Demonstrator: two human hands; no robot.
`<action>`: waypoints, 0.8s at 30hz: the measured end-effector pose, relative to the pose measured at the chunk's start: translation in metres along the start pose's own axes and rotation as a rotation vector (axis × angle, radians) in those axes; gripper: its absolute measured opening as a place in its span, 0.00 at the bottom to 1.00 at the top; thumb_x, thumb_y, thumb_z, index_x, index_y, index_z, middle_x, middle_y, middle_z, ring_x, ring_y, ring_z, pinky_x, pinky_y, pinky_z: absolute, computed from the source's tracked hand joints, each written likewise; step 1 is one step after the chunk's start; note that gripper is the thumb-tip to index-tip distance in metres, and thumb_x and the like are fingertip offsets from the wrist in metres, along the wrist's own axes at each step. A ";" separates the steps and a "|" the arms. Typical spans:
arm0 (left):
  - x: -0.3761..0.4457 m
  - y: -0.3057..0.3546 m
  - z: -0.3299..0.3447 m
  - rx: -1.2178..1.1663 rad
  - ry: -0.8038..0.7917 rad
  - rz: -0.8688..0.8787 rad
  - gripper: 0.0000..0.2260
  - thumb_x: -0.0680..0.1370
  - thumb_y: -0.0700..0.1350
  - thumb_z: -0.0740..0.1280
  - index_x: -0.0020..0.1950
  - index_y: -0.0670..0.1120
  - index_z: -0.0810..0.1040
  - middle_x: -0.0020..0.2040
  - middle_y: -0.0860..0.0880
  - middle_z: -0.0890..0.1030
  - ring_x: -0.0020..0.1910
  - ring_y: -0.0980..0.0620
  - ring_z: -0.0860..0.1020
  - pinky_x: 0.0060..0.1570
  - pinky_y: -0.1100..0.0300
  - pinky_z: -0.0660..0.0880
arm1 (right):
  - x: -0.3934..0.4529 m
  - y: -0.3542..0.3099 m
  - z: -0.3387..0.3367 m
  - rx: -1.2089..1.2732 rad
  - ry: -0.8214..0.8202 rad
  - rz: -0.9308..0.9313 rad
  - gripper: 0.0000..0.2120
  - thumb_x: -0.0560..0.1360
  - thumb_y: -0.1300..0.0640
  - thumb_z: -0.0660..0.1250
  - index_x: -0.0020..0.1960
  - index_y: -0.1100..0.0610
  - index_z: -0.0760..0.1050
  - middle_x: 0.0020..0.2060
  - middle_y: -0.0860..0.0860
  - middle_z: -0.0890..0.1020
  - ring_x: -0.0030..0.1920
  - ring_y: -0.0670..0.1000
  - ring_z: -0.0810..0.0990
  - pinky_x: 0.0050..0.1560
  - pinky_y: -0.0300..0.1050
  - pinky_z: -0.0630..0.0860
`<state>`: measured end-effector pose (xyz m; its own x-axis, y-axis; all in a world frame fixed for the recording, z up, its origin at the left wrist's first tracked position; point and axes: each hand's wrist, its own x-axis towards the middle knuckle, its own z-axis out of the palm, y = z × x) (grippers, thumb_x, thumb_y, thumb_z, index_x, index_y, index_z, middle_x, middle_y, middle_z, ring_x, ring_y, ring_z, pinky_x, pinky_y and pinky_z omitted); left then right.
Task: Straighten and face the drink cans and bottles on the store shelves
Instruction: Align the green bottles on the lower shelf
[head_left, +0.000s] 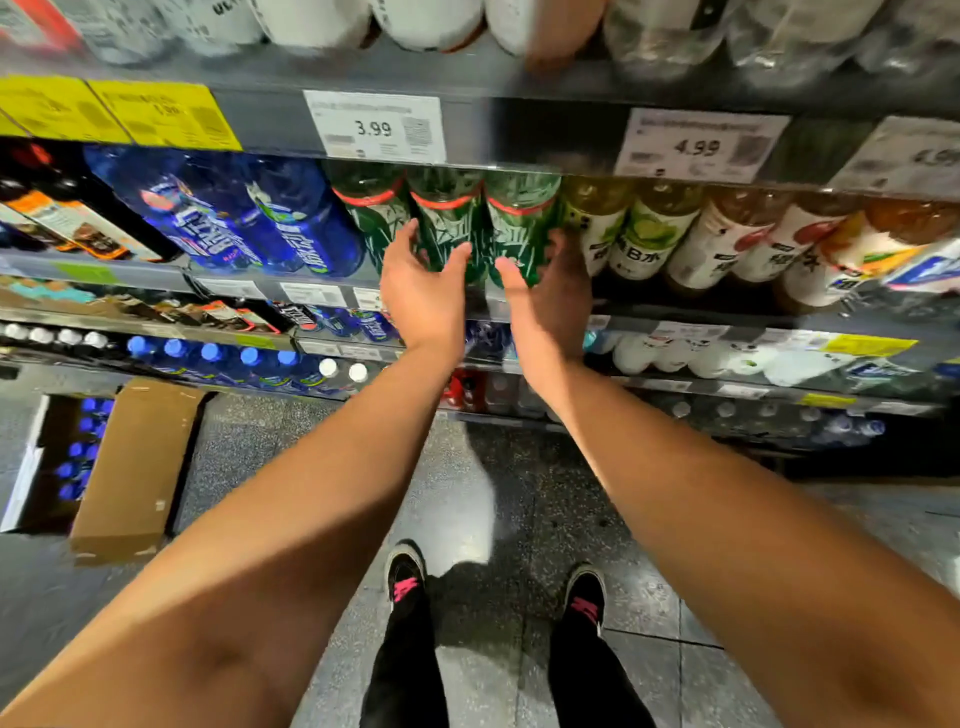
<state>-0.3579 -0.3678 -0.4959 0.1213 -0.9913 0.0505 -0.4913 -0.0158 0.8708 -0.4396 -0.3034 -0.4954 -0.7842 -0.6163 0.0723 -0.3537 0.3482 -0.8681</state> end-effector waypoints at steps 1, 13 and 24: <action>-0.003 0.004 0.004 -0.005 -0.019 -0.006 0.29 0.71 0.51 0.77 0.70 0.45 0.75 0.61 0.47 0.81 0.59 0.49 0.79 0.62 0.55 0.73 | 0.001 0.000 -0.004 -0.056 0.023 -0.024 0.30 0.74 0.47 0.72 0.69 0.63 0.70 0.62 0.60 0.78 0.61 0.59 0.78 0.59 0.54 0.76; 0.029 -0.032 -0.011 -0.192 -0.183 0.144 0.22 0.72 0.41 0.76 0.64 0.39 0.76 0.54 0.45 0.84 0.52 0.45 0.83 0.52 0.52 0.79 | -0.011 -0.014 0.049 -0.163 0.233 0.059 0.38 0.71 0.49 0.73 0.71 0.68 0.64 0.64 0.62 0.76 0.63 0.59 0.76 0.63 0.44 0.72; 0.027 -0.033 -0.014 -0.161 -0.146 0.156 0.23 0.68 0.42 0.79 0.59 0.40 0.77 0.51 0.47 0.85 0.49 0.56 0.79 0.38 0.82 0.65 | 0.001 -0.018 0.043 -0.255 0.189 0.010 0.37 0.69 0.43 0.69 0.69 0.65 0.65 0.60 0.59 0.80 0.58 0.59 0.80 0.55 0.52 0.77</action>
<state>-0.3261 -0.3919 -0.5165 -0.0764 -0.9886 0.1295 -0.3493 0.1482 0.9252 -0.4122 -0.3410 -0.5009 -0.8605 -0.4785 0.1751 -0.4433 0.5338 -0.7201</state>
